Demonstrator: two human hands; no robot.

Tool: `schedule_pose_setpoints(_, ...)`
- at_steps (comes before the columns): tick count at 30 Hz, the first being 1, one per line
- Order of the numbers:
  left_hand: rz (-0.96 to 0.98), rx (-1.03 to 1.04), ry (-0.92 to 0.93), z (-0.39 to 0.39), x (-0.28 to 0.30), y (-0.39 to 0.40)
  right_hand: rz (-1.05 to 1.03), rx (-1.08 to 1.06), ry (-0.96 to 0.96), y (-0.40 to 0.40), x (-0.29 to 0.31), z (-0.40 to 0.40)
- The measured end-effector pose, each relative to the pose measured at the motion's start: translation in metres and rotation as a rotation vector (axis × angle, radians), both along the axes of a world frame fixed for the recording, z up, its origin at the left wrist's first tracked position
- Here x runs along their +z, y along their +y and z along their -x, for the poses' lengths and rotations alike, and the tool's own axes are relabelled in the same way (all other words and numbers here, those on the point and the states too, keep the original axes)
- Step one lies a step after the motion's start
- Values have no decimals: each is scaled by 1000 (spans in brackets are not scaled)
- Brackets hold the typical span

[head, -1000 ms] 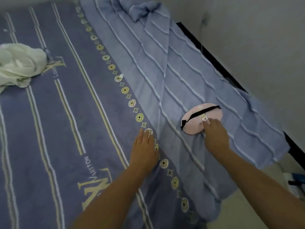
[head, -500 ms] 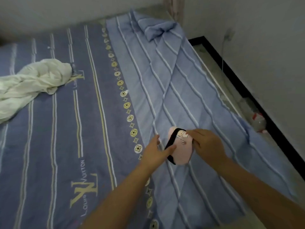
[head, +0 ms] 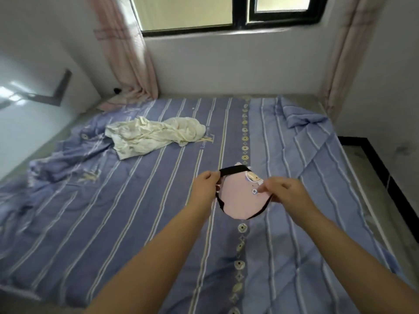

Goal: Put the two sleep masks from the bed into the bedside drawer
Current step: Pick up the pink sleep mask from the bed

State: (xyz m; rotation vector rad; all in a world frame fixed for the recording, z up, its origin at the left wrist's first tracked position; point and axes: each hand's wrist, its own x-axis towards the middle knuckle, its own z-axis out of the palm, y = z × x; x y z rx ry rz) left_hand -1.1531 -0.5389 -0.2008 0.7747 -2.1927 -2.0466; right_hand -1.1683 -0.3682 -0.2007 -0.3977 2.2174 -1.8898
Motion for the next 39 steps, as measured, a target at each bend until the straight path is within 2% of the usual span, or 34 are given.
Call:
schedule_pose_setpoints(3,-33,119,22,-22,23,-26,-352,103,232,-34,19,-13)
schedule_pose_setpoints(7,93,-84,3,-52,31,-54,-540,379,255,-60,34,-30)
schedule_pose_setpoints(8,119,-125,1,-57,31,-60,-558,423,265,-61,36,-32)
schedule_pose_setpoints(10,70,-64,-7,-65,28,-74,-493,447,245,-61,37,-39)
schedule_pose_setpoints(12,-102,38,-32,-72,22,-84,-294,386,184,-61,33,-42)
schedule_pose_setpoints(14,-181,34,-47,-81,15,-87,-216,283,189,-60,29,-44)
schedule_pose_setpoints(15,-184,9,-29,-85,12,-87,-277,274,235,-61,27,-45)
schedule_pose_setpoints(17,-173,-70,37,-92,12,-88,-459,387,289,-65,25,-50)
schedule_pose_setpoints(19,-74,-208,87,-94,9,-90,-523,485,257,-70,19,-53)
schedule_pose_setpoints(22,199,-336,193,-98,9,-95,-524,549,196,-79,13,-51)
schedule_pose_setpoints(25,239,-257,251,-107,7,-108,-589,623,185,-89,9,-43)
schedule_pose_setpoints(28,158,-234,163,-124,1,-123,-595,725,210,-111,8,-39)
schedule_pose_setpoints(33,122,111,151,-162,-9,-155,-512,859,279,-167,1,-41)
schedule_pose_setpoints(37,155,134,-18,-205,-15,-186,-439,1022,280,-231,-8,-61)
schedule_pose_setpoints(39,158,265,-49,-232,-19,-209,-383,1101,243,-274,-17,-83)
